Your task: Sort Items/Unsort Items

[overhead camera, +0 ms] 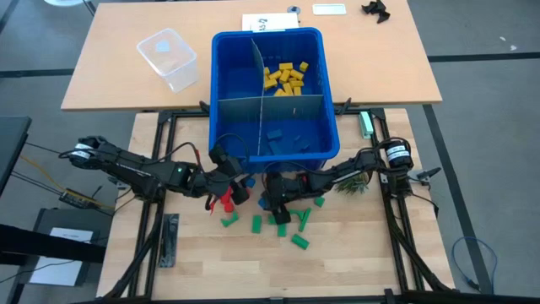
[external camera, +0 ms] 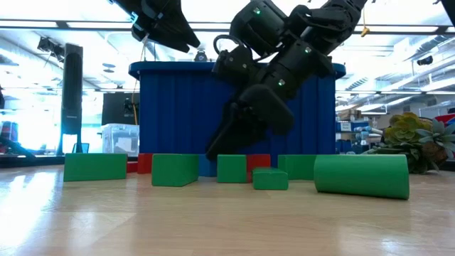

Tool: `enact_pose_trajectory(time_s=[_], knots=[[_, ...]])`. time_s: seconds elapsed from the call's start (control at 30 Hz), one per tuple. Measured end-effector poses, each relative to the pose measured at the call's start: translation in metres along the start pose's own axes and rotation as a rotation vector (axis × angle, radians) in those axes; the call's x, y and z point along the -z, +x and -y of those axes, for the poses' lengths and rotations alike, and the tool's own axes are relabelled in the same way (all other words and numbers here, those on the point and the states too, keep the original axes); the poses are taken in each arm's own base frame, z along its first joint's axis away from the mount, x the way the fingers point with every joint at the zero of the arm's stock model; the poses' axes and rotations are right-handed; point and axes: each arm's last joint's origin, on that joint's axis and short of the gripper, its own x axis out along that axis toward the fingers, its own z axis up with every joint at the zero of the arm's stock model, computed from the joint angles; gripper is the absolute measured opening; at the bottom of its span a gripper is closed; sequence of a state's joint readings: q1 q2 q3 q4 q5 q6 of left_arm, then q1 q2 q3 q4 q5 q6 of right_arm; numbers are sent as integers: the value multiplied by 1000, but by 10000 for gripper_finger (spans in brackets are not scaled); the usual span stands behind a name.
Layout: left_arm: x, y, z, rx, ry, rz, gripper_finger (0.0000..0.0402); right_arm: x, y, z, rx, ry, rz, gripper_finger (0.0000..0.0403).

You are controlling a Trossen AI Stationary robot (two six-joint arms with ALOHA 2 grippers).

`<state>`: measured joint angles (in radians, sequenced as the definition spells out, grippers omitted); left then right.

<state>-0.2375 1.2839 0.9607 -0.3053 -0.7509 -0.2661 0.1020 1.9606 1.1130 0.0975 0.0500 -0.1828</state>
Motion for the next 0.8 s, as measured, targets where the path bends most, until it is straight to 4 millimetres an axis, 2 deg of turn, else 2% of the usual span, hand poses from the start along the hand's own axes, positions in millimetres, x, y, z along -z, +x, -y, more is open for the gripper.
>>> enact_pose_trajectory(time_s=[0.23, 0.47, 0.6, 0.73, 0.8], knots=[[0, 0, 0, 1, -2, 2, 270, 7, 11, 2, 3, -24, -9, 244], [0, 0, 0, 4, -2, 2, 270, 6, 11, 1, -40, -55, 13, 226], [-1, 0, 0, 6, -7, 6, 270, 9, 13, 0, -64, -56, -4, 196], [-1, 0, 0, 5, -5, 4, 270, 13, 13, -2, -76, -58, -44, 138], [-1, 0, 0, 6, -5, 4, 270, 12, 13, -3, -57, -62, -51, 129]])
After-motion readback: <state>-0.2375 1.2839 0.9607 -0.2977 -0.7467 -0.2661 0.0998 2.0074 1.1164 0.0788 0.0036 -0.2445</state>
